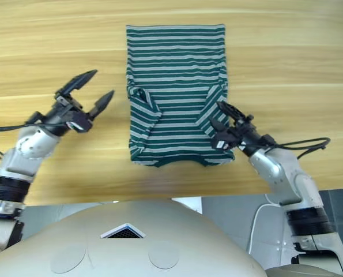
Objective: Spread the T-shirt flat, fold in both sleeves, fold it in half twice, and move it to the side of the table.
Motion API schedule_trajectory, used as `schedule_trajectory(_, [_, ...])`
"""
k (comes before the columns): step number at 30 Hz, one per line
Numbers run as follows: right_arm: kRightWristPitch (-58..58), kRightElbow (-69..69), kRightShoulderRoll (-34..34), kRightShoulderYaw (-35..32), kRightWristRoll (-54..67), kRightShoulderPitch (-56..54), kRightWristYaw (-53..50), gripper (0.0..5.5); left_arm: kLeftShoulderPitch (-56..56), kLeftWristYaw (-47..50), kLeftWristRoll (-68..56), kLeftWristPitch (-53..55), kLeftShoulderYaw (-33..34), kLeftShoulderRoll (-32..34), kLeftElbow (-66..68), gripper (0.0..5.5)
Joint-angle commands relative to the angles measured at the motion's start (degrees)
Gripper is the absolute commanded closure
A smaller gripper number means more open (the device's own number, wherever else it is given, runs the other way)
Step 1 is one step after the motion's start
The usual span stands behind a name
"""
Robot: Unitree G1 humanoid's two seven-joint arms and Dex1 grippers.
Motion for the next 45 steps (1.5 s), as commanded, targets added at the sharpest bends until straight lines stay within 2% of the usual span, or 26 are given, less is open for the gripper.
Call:
schedule_trajectory(1, [-0.1, 0.4, -7.2, -6.9, 1.8, 8.1, 5.5, 2.19, 4.0, -8.7, 0.6, 1.1, -0.2, 8.4, 0.4, 1.93])
schedule_trajectory(5, [0.8, 2.3, -12.1, -12.8, -1.7, 15.5, 8.3, 2.19, 4.5, -16.1, 1.4, 0.0, -5.2, 10.1, 0.5, 1.8])
schedule_trajectory(8, [0.0, 2.5, -13.4, -14.5, -2.8, 18.4, 9.0, 2.19, 4.5, -19.4, 2.7, -0.7, -9.2, 9.1, 2.3, 1.8])
schedule_trajectory(10, [-1.1, -0.2, -12.7, -14.6, -2.0, 20.9, 9.8, 2.19, 2.9, -20.5, 4.8, -1.1, -11.7, 7.8, 4.4, 2.1])
schedule_trajectory(13, [-2.1, -2.8, -11.5, -13.7, -1.2, 21.9, 10.2, 2.19, 1.9, -21.3, 7.5, -1.4, -15.1, 6.7, 6.3, 2.1])
schedule_trajectory(19, [-3.3, -3.4, -9.0, -7.4, -1.0, 17.2, 11.2, 2.19, -1.5, -22.0, 9.0, -3.6, -20.1, 4.0, 9.5, 2.1])
schedule_trajectory(24, [-3.9, -1.9, -9.2, -5.9, -1.0, 14.7, 11.2, 2.19, -2.7, -23.6, 8.5, -5.7, -24.5, 2.7, 10.5, 2.1])
schedule_trajectory(36, [-7.6, -1.4, -10.9, -4.9, 0.1, 13.3, 12.6, 2.19, -3.2, -23.9, 8.2, -6.1, -27.2, 2.7, 12.2, 2.1])
schedule_trajectory(39, [-9.1, -1.1, -11.6, -4.7, 0.5, 13.1, 13.0, 2.68, -3.8, -23.3, 7.8, -6.2, -27.4, 2.5, 13.3, 2.42])
schedule_trajectory(45, [-10.5, -0.2, -11.9, -4.1, 1.0, 11.9, 13.7, 3.79, -4.0, -23.4, 7.2, -6.6, -28.4, 2.3, 14.1, 3.53])
